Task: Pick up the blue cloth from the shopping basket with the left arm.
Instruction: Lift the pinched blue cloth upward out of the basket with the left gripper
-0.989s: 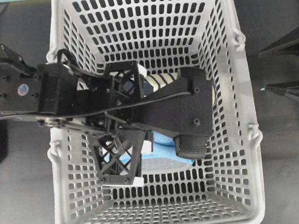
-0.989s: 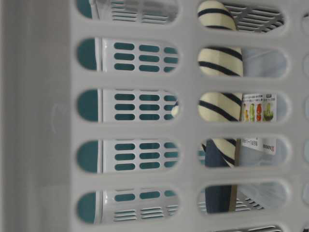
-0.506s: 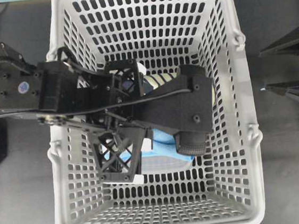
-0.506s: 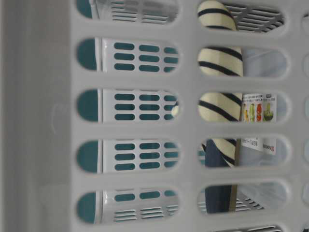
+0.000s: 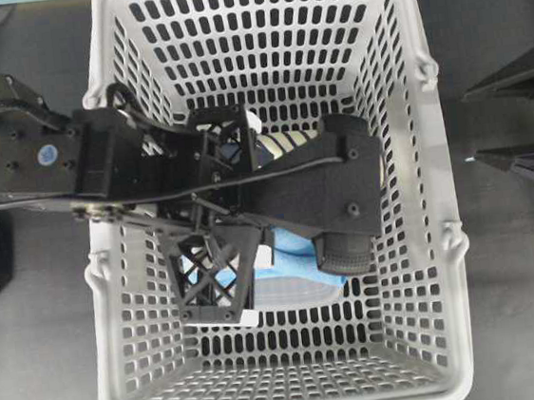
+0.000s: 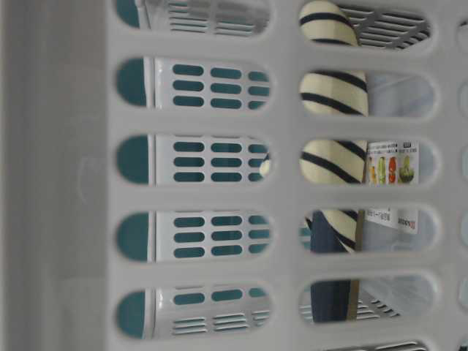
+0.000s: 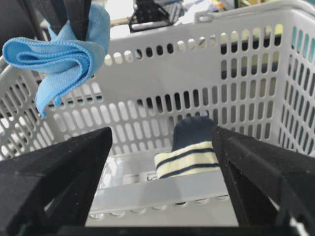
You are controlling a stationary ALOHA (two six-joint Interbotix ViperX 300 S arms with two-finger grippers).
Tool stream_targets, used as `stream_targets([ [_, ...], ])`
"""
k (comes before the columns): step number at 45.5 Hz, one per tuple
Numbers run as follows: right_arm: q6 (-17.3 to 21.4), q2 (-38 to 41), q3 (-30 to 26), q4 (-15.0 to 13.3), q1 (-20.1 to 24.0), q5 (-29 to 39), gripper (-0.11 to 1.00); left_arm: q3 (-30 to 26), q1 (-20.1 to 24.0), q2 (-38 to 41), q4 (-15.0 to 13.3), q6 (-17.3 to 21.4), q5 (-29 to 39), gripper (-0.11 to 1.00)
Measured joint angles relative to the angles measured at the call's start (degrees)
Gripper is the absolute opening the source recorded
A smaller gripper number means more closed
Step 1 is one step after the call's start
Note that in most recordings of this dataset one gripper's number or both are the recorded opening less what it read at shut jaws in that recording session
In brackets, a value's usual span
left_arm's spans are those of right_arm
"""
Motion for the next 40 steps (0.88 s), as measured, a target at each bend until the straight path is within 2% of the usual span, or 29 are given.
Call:
stream_targets([
  [40, 0.0, -1.49, 0.26, 0.0, -0.09, -0.09, 0.79, 0.79, -0.09, 0.0, 0.0, -0.44, 0.09, 0.09],
])
